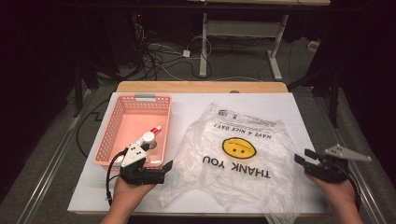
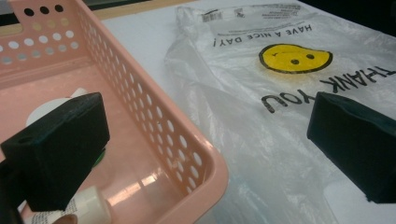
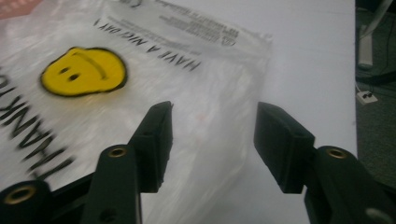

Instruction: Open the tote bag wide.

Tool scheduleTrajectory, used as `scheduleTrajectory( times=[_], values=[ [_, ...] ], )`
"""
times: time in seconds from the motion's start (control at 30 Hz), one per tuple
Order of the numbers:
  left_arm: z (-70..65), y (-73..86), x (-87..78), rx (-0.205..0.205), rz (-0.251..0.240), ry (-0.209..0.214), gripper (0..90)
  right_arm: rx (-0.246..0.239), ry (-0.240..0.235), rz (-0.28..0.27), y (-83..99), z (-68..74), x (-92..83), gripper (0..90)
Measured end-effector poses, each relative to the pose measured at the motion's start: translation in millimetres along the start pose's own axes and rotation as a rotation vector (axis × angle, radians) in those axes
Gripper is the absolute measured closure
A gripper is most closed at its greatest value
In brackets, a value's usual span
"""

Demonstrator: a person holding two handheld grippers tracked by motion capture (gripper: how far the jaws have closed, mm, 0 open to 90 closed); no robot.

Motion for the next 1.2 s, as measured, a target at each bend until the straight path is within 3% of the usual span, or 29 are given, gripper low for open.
scheduleTrajectory(
  times=[0.03,0.2,0.3,0.47,0.53,0.67,0.73,0.93,1.03,1.2],
  values=[
    [0.7,0.5,-1.2,-0.011,0.018,0.008,0.0,0.009,0.001,0.002,-5.5,-5.4,9.3,43.8],
    [0.5,-1.4,-4.9,-0.014,0.003,0.010,0.0,0.015,0.016,0.019,-29.5,-20.4,56.4,39.0],
    [-1.6,-1.6,-6.9,0.004,-0.018,0.030,0.0,0.042,-0.010,0.073,-40.5,-25.3,83.5,32.6],
    [-0.6,0.7,-5.2,0.012,-0.014,0.029,0.0,0.031,0.006,0.130,-52.0,-41.1,120.3,23.3],
    [-0.6,1.0,-4.6,0.013,-0.014,0.031,0.0,0.032,0.004,0.138,-53.0,-43.6,126.0,20.6],
    [-0.1,2.3,-3.6,0.019,-0.007,0.031,0.0,-0.026,-0.039,0.181,-48.2,-43.9,147.6,17.4],
    [-1.3,2.4,-2.7,0.022,-0.006,0.033,0.0,-0.045,-0.052,0.194,-45.3,-41.6,151.6,21.5],
    [-3.9,2.8,-1.0,0.031,0.002,0.035,0.0,-0.160,-0.098,0.186,-43.0,-25.2,148.2,62.1],
    [-4.5,2.3,-0.5,0.027,-0.001,0.037,0.0,-0.176,-0.134,0.182,-41.7,-18.4,146.4,82.9],
    [-5.9,2.3,-0.2,0.029,0.002,0.038,0.0,-0.166,-0.139,0.181,-40.5,-15.1,143.6,88.7]
  ],
)
Point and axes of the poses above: each handheld gripper's, and its own axes: x roughly forward along the jaws, y roughly out of its underside, z roughly to its left, the point moved 8 cm from there along x, roughly forward along the jaws, and after that the axes turned 1 degree about y, right-handed, at the moved point
